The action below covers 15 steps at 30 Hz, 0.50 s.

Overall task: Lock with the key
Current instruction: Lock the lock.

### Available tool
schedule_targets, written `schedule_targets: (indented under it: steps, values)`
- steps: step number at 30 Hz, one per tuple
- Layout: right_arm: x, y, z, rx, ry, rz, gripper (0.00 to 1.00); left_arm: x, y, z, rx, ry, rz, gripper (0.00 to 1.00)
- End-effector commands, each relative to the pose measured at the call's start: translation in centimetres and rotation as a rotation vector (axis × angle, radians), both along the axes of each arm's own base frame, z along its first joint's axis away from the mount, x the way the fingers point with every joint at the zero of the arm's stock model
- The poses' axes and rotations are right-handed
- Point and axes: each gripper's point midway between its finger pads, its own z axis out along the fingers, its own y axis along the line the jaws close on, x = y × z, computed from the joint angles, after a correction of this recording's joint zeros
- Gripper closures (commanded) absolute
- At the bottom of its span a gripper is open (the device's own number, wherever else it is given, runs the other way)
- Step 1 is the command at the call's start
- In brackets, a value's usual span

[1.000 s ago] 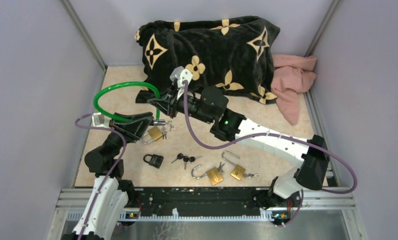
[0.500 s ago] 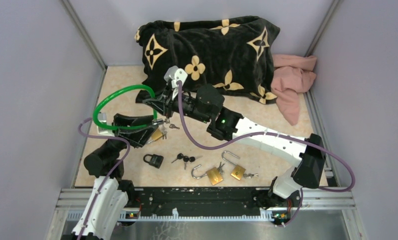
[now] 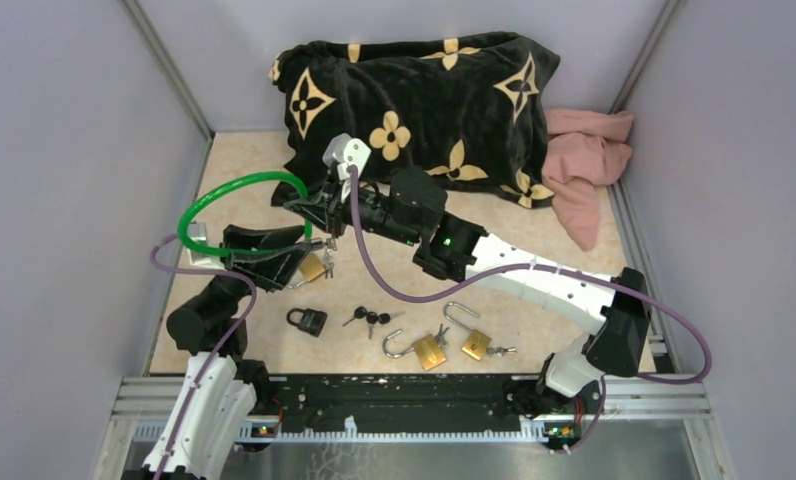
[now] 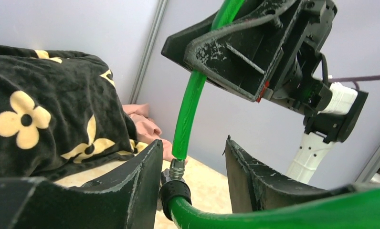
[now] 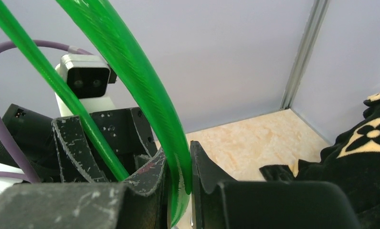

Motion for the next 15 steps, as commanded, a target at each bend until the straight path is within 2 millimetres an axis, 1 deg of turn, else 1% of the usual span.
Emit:
schedule_targets:
  steps: [1,5,10,11,12,13,15]
  values:
    - [-5.0,-0.1,3.3,0.052,-0.061,0.151,1.0,-0.3,0.3,1.4,-0.091,0.044,-0.03,1.0]
    - [-5.4,-1.1,3.7,0.079,-0.086,0.149,1.0,-0.1,0.3,1.1,-0.085,0.053,-0.021,1.0]
    - [-6.0,-1.8,4.3,0.079,-0.144,0.161,1.0,-0.4,0.1,0.9,-0.061,0.034,-0.03,1.0]
    - [-5.7,-2.1,4.5,0.079,-0.148,0.142,1.0,-0.4,0.0,0.7,-0.04,0.029,-0.027,0.98]
    - [-5.4,-2.5,4.7,0.084,-0.15,0.115,1.0,-0.4,-0.2,0.4,-0.012,0.011,-0.02,0.89]
    - [-5.1,-2.9,4.9,0.091,-0.151,0.086,1.0,-0.5,-0.3,0.0,0.019,-0.011,-0.012,0.77]
    - [-4.7,-3.8,5.4,0.118,-0.165,0.049,1.0,-0.4,-0.6,-0.9,0.086,-0.051,-0.005,0.64]
